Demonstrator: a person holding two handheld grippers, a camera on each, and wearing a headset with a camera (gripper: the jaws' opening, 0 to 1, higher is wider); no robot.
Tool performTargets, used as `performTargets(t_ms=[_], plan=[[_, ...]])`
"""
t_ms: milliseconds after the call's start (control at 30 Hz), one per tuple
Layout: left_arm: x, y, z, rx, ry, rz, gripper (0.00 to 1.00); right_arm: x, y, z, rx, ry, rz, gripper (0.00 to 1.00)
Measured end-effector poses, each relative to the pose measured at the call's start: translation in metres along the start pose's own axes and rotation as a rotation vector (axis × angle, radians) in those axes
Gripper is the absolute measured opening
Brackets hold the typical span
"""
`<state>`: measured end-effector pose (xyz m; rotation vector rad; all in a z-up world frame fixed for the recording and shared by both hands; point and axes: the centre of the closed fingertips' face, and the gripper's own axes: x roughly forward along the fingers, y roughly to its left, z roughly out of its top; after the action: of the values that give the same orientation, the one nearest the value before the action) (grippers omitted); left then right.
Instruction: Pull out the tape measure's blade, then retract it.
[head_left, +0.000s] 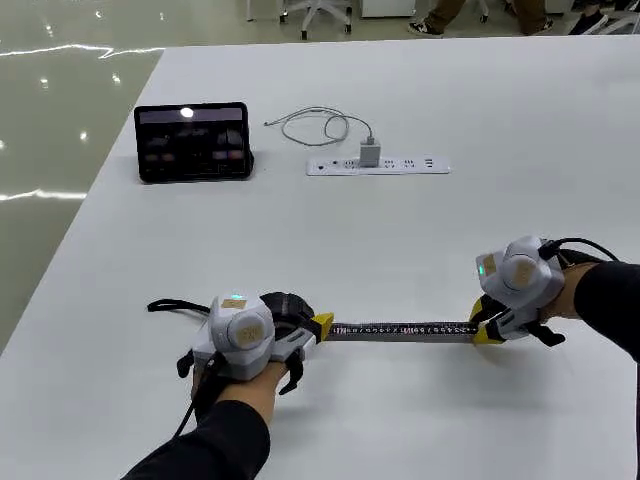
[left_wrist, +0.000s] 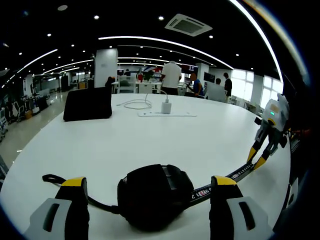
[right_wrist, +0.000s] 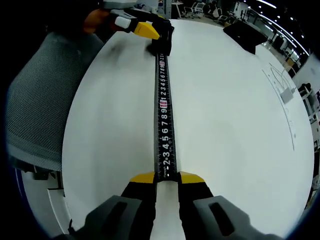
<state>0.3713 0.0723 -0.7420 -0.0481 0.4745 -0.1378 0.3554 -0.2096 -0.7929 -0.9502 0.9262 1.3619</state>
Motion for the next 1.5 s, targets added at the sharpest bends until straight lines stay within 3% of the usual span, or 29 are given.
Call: performTargets(t_ms=[200, 433, 567, 733, 833, 1267, 1500], plan=[[0.002, -0.001, -0.002, -0.014, 0.005, 0.005, 0.96, 0.0, 0.0, 0.0, 0.021, 0.014, 0.006, 0.11], [0.009, -0.003, -0.008, -0.026, 0.032, 0.012, 0.93, 0.002, 0.001, 0.001, 0.007, 0.081, 0.0, 0.11], [0.01, 0.0, -0.011, -0.05, 0.048, 0.03, 0.86, 0.002, -0.004, -0.001, 0.058, 0.096, -0.009, 0.11], [0.01, -0.001, -0.015, -0.057, 0.077, 0.021, 0.72, 0.003, -0.004, -0.002, 0.047, 0.112, -0.012, 0.11], [0.01, -0.005, -0.014, -0.11, 0.078, 0.0, 0.66, 0.002, -0.004, -0.003, 0.029, 0.106, -0.008, 0.11], [0.011, -0.005, -0.017, -0.047, 0.127, 0.02, 0.62, 0.003, -0.004, -0.002, 0.05, 0.098, -0.013, 0.11], [0.011, -0.005, -0.018, -0.056, 0.14, 0.016, 0.62, 0.003, -0.003, -0.002, 0.05, 0.102, -0.011, 0.1]])
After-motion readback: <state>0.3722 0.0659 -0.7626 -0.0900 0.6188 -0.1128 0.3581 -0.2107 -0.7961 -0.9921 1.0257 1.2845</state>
